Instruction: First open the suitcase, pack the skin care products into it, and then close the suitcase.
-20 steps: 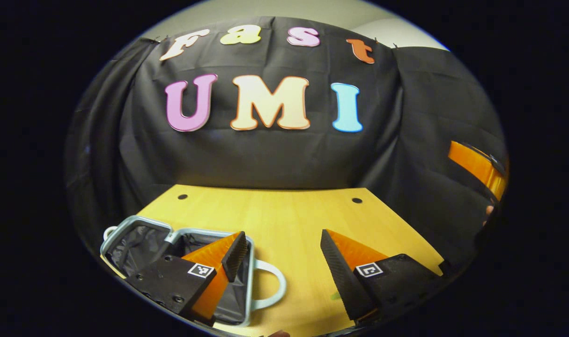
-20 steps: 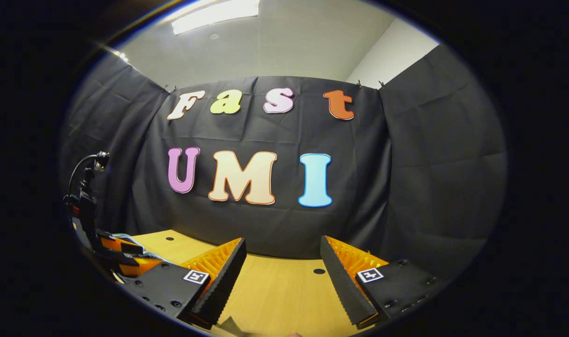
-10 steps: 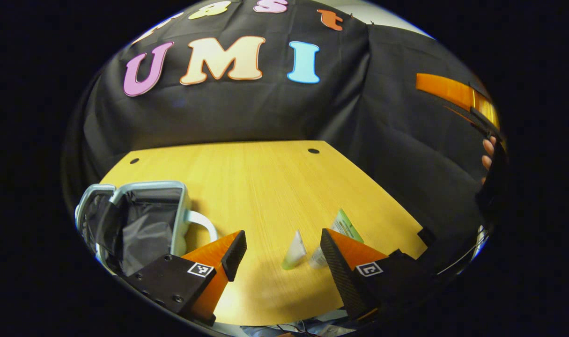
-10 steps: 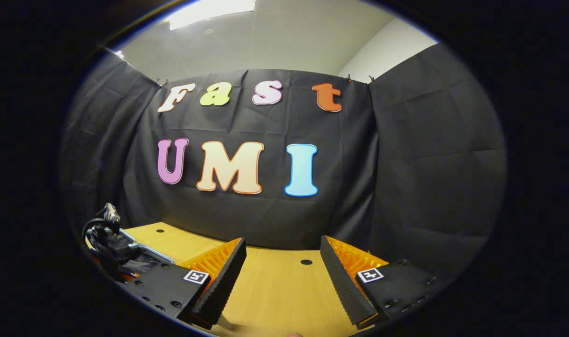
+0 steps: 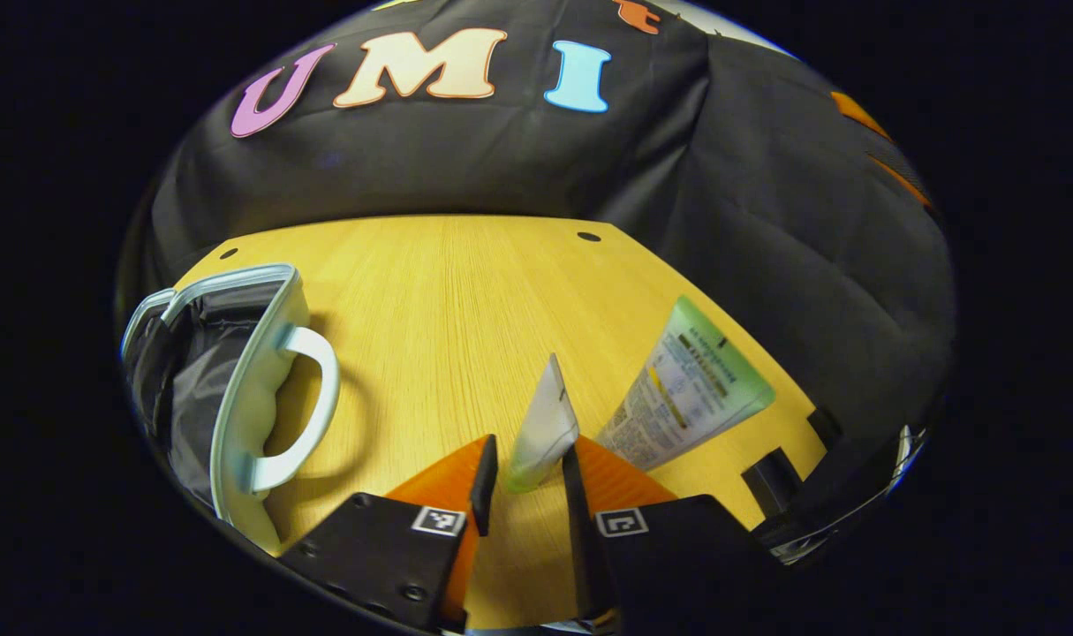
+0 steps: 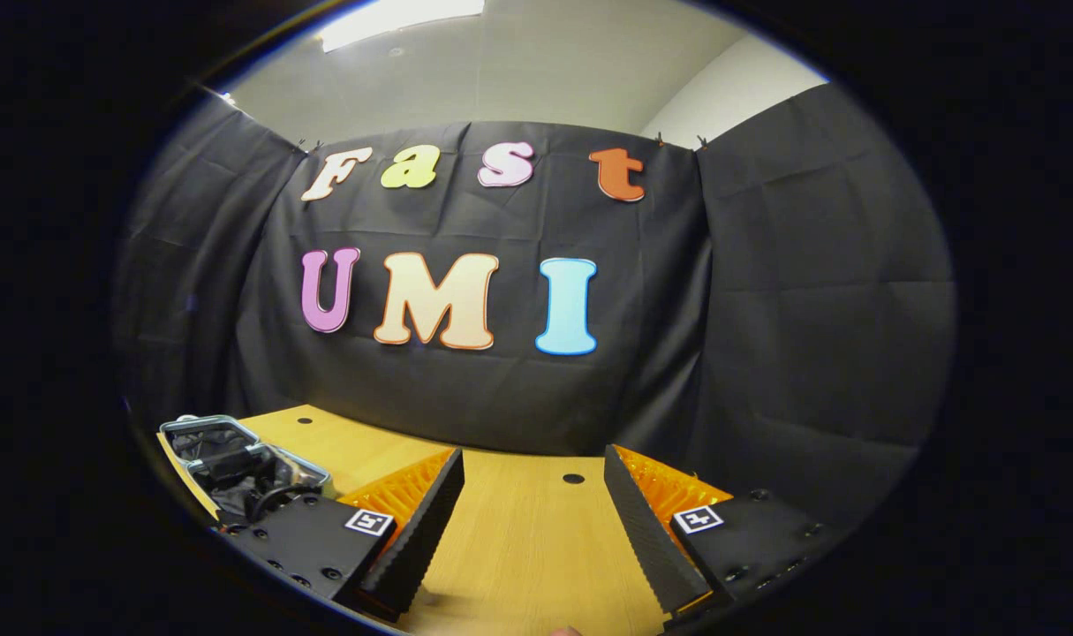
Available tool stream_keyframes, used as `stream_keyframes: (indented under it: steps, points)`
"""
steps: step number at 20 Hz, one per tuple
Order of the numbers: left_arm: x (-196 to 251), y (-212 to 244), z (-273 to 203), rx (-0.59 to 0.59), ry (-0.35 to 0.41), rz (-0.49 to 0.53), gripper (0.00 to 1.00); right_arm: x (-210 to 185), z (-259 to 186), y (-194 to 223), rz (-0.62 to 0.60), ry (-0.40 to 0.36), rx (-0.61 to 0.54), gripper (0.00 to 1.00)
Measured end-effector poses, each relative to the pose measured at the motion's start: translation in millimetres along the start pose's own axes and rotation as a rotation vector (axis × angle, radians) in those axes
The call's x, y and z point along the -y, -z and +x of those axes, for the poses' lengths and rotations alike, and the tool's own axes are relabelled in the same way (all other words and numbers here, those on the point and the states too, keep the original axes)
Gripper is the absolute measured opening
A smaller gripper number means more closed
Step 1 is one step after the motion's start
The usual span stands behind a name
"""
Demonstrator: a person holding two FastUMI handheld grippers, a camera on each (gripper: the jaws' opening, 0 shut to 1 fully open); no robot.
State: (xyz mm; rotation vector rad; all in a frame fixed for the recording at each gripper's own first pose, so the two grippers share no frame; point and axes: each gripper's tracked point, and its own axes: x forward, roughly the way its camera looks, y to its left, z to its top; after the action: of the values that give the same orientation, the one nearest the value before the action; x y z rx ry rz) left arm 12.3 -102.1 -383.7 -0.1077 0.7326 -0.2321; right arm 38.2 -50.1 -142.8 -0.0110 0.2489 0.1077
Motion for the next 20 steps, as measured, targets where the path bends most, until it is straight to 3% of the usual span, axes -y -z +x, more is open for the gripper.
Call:
stream_keyframes:
  steps: [2, 4, 10, 13, 20]
  points:
    - [3.7, -3.9, 2.0, 0.001, 0.029, 0.002, 0.20, -2.6, -5.4, 5.6, 0.005, -0.018, -0.010, 0.99]
    - [-0.1, -9.2, -0.6, -0.006, 0.023, -0.001, 0.17, -11.1, -7.0, 15.7, 0.013, -0.045, -0.021, 0.99]
    - [-20.8, -54.3, -53.1, 0.025, -0.035, 0.004, 0.17, -71.6, -8.0, 78.1, 0.014, -0.202, -0.102, 0.99]
    - [-39.1, -93.4, -88.2, 0.106, -0.069, -0.017, 0.17, -95.2, -12.0, 105.3, 0.015, -0.248, -0.120, 0.99]
    - [-92.5, -135.0, -145.1, 0.158, -0.185, -0.054, 0.17, -104.8, -4.1, 166.9, -0.057, -0.195, -0.147, 1.00]
